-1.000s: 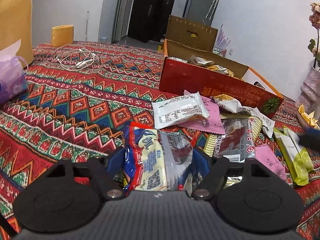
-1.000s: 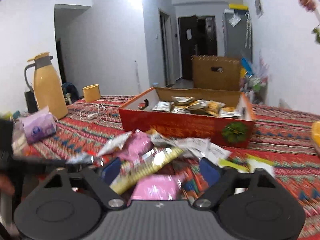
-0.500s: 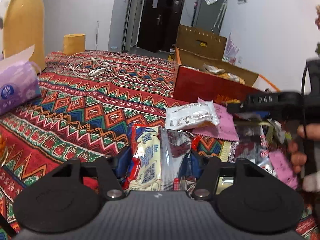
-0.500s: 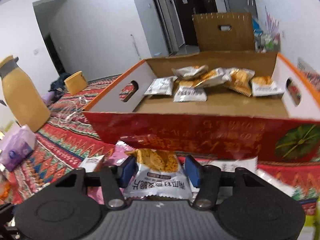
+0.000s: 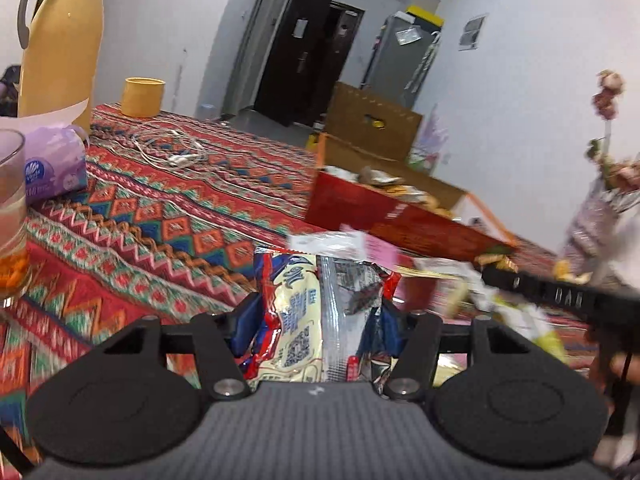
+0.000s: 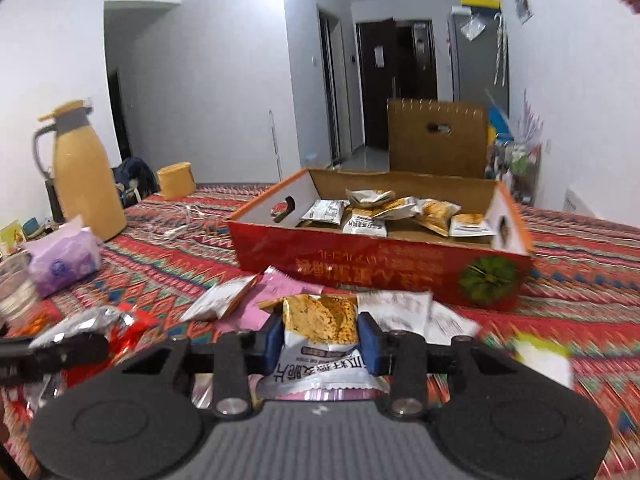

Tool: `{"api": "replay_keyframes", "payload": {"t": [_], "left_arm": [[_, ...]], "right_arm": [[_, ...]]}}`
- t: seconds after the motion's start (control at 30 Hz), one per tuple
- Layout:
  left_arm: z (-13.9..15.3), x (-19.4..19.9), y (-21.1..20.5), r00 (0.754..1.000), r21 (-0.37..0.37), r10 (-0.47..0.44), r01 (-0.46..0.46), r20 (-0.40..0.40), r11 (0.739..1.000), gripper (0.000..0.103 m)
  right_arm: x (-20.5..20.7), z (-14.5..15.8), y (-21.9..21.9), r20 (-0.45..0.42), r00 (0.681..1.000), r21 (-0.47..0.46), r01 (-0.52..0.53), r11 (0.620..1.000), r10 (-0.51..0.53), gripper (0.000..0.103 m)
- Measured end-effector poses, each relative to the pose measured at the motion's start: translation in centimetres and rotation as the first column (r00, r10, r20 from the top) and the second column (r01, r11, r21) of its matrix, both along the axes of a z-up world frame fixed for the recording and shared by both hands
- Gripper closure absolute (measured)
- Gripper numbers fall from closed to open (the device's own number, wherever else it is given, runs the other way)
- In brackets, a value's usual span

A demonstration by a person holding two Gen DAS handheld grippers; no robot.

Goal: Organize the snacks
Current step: 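Lift both held packets and carry them over the orange box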

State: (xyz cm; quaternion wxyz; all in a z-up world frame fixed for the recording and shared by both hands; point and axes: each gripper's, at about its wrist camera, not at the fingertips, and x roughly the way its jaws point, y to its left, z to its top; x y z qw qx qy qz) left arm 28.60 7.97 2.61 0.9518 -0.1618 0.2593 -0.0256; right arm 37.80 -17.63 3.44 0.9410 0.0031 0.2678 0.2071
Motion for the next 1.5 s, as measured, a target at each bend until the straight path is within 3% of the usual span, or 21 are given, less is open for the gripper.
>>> {"api": "replay_keyframes", "payload": {"t": [0.17,0.4,0.6,0.8,0.97,1.13,1.3,1.5], "left_arm": [[1.0,-4.4,-2.5,0.999,-0.03,-0.048,0.048,-0.007,0.998,0.043],[0.9,-7.8,-5.4,0.995,-0.027,-0.096,0.095,-0.04,0.995,0.043],[1.1,-9.7,-7.2,0.993,-0.006,-0.108,0.108,-0.045,0.994,0.043],[1.5,-10.3,-8.5,0.991,0.041,-0.124,0.126,-0.042,0.991,0.043],[3.3,-8.7,-8.3,0.991,0.056,-0.135,0.135,-0.01,0.989,0.043],[6.3,-4.6,-7.5,0.986,0.116,-0.155,0.147,0.063,0.982,0.043],[9.2,1.9,-6.4,0.985,0.192,-0.113,0.086,0.131,0.978,0.043],[11.0,11.5,-4.7,0.981,0.14,-0.1,0.077,0.164,0.987,0.043]], "right_arm": [[-7.2,-0.1,-2.9,0.02,0.998,0.033,0.054,0.998,-0.054,0.064],[-14.1,-2.1,-6.0,-0.038,0.994,0.013,0.107,0.994,-0.106,0.064],[-17.2,-2.7,-7.2,-0.051,0.992,0.021,0.114,0.993,-0.113,0.064],[-17.8,-2.3,-7.8,-0.028,0.994,0.047,0.11,0.993,-0.108,0.064],[-16.6,-1.6,-7.9,-0.018,0.996,0.064,0.088,0.994,-0.087,0.064],[-13.2,1.0,-7.7,0.023,0.999,0.09,0.032,0.995,-0.035,0.064],[-7.8,4.4,-6.6,0.085,0.996,0.07,-0.002,0.998,-0.004,0.064],[1.5,7.1,-4.6,0.12,0.993,0.094,-0.02,0.995,0.009,0.064]]}}
